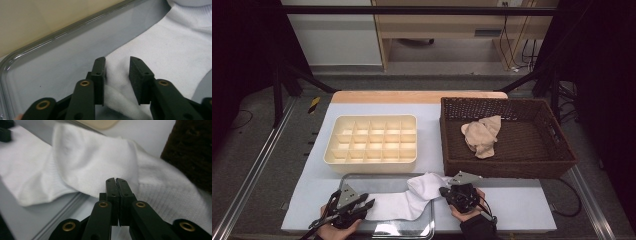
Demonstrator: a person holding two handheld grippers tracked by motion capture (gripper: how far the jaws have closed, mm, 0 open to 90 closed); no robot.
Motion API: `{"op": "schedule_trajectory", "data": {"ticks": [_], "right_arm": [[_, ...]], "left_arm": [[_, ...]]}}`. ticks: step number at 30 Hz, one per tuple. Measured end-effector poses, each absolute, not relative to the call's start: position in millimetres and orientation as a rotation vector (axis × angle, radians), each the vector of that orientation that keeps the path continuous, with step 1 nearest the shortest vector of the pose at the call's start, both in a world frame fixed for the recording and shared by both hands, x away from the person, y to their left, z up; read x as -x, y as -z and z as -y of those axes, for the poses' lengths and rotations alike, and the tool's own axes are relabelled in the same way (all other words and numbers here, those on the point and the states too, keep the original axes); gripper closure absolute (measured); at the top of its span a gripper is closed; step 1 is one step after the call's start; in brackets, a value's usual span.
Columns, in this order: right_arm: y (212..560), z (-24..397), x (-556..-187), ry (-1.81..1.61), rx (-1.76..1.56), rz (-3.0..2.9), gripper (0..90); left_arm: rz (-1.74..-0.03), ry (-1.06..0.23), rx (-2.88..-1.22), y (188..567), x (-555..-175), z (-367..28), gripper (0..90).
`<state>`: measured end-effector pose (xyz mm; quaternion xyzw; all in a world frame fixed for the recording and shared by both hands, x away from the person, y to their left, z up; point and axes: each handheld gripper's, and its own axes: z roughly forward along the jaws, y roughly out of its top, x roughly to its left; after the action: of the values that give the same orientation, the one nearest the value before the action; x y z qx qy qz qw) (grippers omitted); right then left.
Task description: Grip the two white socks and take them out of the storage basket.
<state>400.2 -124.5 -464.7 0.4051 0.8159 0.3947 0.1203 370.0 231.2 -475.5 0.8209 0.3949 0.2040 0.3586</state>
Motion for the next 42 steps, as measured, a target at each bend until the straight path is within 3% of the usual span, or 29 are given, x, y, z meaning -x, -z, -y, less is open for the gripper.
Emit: {"op": "schedule_trajectory", "data": {"ticks": [5, 9, 15, 24, 32, 42], "right_arm": [[448, 123, -383, -1.266, -1.103, -2.409, 89.8], [450, 114, -376, -1.277, -1.076, -2.477, 89.5], [467, 104, -383, -1.204, -1.085, -2.546, 84.5], [441, 130, -381, -1.313, -1.064, -2.366, 75.7], [443, 150, -373, -1.263, -1.060, -2.361, 74.3], [461, 155, -362, -1.203, -1.094, -2.428, 71.4]], "left_arm": [[-1.015, -0.544, -2.116, 475, -370, -231, 78.0], [-1.021, -0.550, -2.110, 475, -371, -232, 79.2], [-1.034, -0.556, -2.084, 473, -372, -234, 71.4], [-1.030, -0.530, -1.965, 446, -365, -239, 55.5], [-0.951, -0.544, -1.921, 409, -361, -216, 51.1], [-0.936, -0.473, -1.946, 426, -374, -164, 51.6]]}}
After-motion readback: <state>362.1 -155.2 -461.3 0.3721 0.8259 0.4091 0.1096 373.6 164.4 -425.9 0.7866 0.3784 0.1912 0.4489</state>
